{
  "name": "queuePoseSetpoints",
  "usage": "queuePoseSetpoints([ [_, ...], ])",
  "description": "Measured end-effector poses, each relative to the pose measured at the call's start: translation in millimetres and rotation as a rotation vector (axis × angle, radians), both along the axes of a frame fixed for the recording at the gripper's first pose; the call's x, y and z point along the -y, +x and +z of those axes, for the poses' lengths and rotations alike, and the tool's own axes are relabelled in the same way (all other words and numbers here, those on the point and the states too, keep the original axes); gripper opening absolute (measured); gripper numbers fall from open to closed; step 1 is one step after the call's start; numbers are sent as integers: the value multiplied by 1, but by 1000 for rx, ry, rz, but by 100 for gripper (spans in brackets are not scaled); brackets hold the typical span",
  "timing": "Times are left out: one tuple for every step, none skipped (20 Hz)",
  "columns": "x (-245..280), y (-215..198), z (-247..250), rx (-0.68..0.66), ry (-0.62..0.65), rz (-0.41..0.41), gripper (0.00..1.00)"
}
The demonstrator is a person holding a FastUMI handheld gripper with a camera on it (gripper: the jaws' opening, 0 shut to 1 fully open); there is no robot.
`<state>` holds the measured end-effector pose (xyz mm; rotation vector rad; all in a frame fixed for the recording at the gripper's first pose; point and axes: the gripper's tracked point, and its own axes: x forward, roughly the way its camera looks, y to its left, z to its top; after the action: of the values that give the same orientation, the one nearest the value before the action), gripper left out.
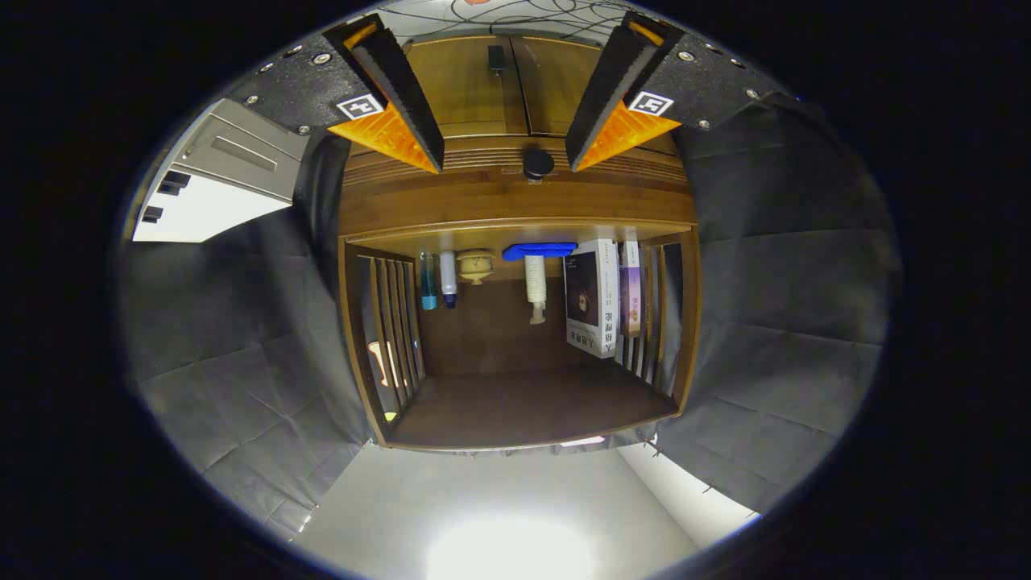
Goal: Pull open the drawer, take out the items inside it, and place them on the countertop above the cabinet.
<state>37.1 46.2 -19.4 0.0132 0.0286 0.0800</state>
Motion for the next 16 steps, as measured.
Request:
queuePoseSetpoints([
  [-2, 4, 1, 1, -6, 3, 95],
  [-3, 8, 0, 3, -10, 5, 94],
  [-5, 14, 0, 3, -8, 6, 95],
  [-8, 19, 0, -1, -1, 12, 95],
  [-11, 24, 2, 1, 10, 14, 95],
  [-13, 28, 3, 4, 17, 15, 95],
  [-13, 34, 4, 9, 18, 12, 95],
  [-13, 41, 4, 13, 20, 6, 95],
  [-14, 49, 3, 17, 22, 5, 95],
  [-15, 56, 3, 18, 23, 3, 95],
  [-16, 63, 1, 14, 22, 1, 95],
  [-17, 72, 0, 12, 19, -1, 95],
  [-18, 79, 0, 12, 18, -3, 95],
  [-19, 87, 1, 17, 17, 0, 95],
  [-20, 94, 0, 18, 15, -2, 95],
  [-21, 101, -3, 11, 13, 1, 95],
])
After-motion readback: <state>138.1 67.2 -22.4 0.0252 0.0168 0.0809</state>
